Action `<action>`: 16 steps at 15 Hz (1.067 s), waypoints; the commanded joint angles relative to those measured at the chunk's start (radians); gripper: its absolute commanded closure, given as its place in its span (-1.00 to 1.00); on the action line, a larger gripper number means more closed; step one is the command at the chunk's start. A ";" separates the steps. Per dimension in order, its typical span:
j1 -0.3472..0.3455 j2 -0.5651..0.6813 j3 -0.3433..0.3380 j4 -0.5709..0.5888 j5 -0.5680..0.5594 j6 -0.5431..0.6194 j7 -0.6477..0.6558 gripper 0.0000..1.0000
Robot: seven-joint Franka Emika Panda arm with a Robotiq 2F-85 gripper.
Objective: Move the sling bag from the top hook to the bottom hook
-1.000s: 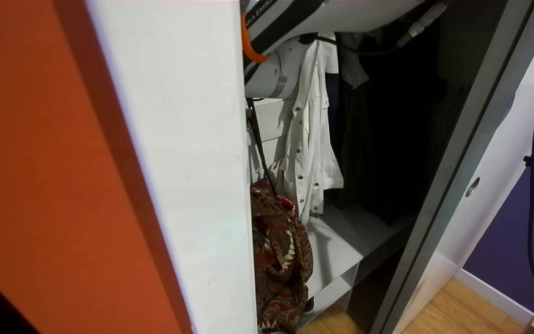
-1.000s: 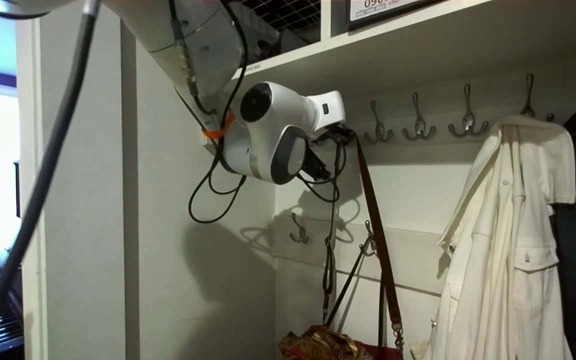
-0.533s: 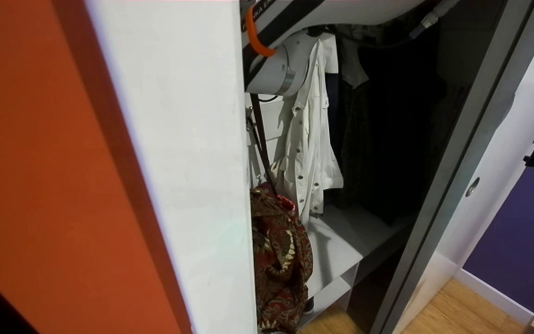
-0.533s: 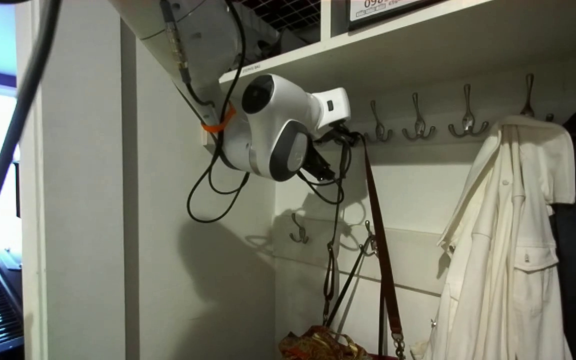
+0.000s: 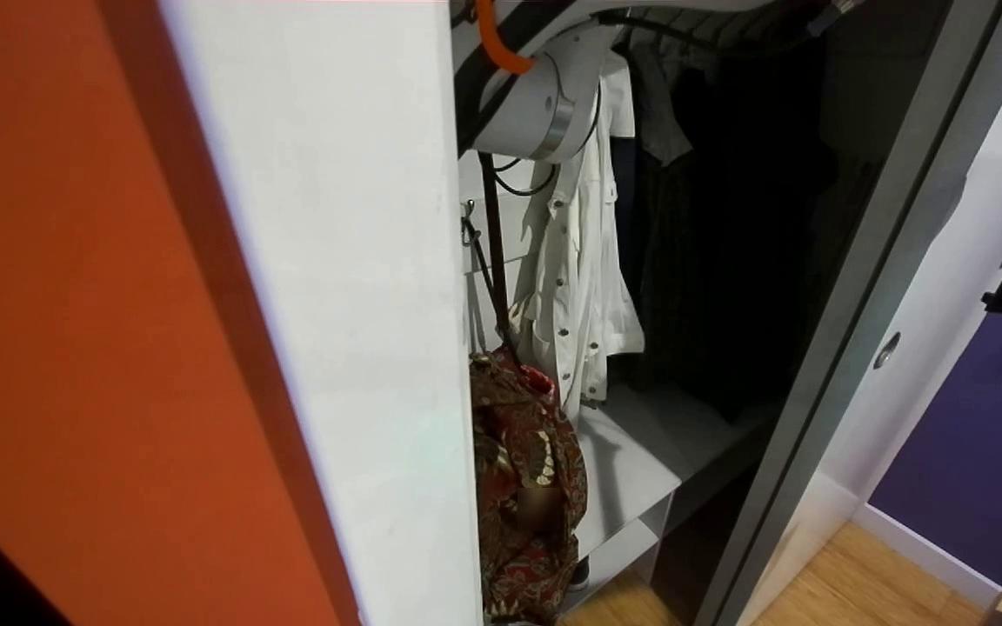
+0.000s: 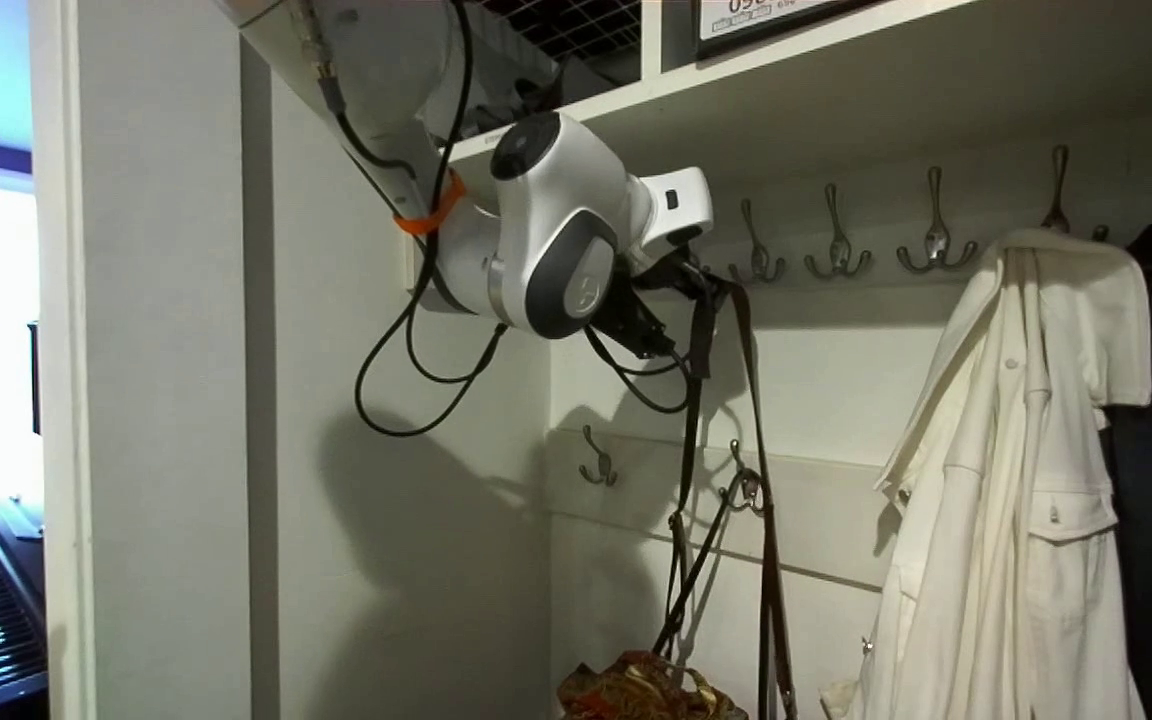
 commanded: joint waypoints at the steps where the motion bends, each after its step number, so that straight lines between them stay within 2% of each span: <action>1: 0.101 -0.074 -0.113 -0.058 0.080 -0.120 -0.065 -0.36; 3: 0.163 -0.078 -0.190 -0.063 0.085 -0.166 -0.071 -0.36; 5: 0.204 -0.049 -0.245 -0.049 0.056 -0.132 -0.071 -0.36; 7: 0.223 -0.018 -0.268 -0.031 0.050 -0.112 -0.072 -0.36; 12: 0.163 0.053 -0.186 0.018 0.006 -0.071 -0.070 -0.36; 16: 0.026 0.097 -0.042 0.067 -0.115 -0.021 -0.057 -0.36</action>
